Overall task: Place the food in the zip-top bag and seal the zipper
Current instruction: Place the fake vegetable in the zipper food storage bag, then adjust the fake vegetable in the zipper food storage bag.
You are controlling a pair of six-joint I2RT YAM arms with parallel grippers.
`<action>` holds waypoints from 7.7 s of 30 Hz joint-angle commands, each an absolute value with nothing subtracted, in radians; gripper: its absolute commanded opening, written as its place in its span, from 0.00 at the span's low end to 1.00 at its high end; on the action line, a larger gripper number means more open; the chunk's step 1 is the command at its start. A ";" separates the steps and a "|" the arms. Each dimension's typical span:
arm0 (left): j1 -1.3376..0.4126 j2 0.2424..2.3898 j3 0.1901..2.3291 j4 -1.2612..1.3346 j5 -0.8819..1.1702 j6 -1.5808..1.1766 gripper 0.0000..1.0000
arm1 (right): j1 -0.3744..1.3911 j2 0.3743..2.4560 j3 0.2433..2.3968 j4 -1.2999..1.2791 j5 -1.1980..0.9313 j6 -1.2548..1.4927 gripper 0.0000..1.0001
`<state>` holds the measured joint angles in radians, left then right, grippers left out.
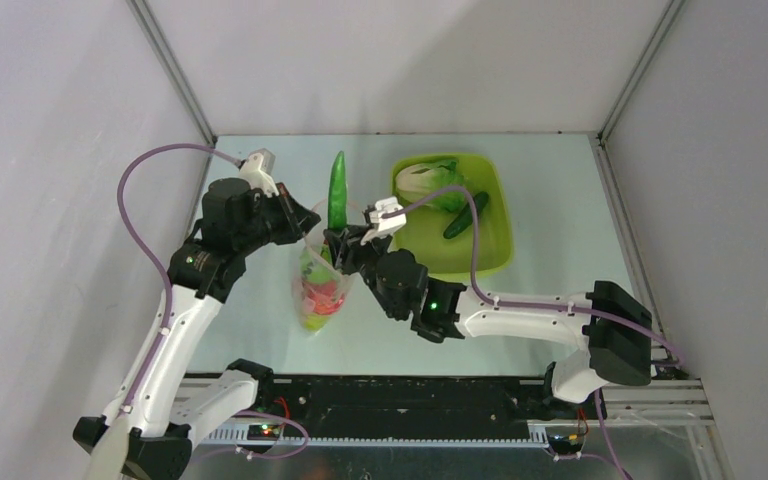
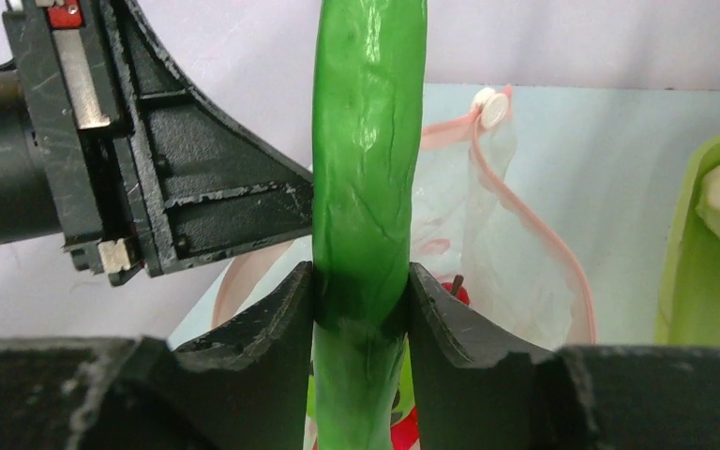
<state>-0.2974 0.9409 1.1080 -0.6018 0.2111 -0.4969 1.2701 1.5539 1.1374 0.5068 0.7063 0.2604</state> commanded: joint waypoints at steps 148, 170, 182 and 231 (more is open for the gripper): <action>-0.300 0.862 1.094 -0.510 0.359 -0.496 0.00 | 1.174 1.515 1.402 -0.167 0.456 0.303 0.47; -0.300 0.855 1.091 -0.508 0.370 -0.492 0.00 | 1.134 1.684 1.463 -0.112 0.465 0.301 0.13; -0.300 0.864 1.092 -0.516 0.316 -0.506 0.00 | 1.193 1.682 1.488 -0.259 0.231 0.321 0.00; -0.292 0.841 1.078 -0.494 0.323 -0.497 0.00 | 0.977 1.342 1.402 -0.247 0.498 0.342 1.00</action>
<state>-0.2962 0.8562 1.0618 -0.5400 0.3252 -0.4976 1.0889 1.3647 1.4113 -0.1562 0.3973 0.2314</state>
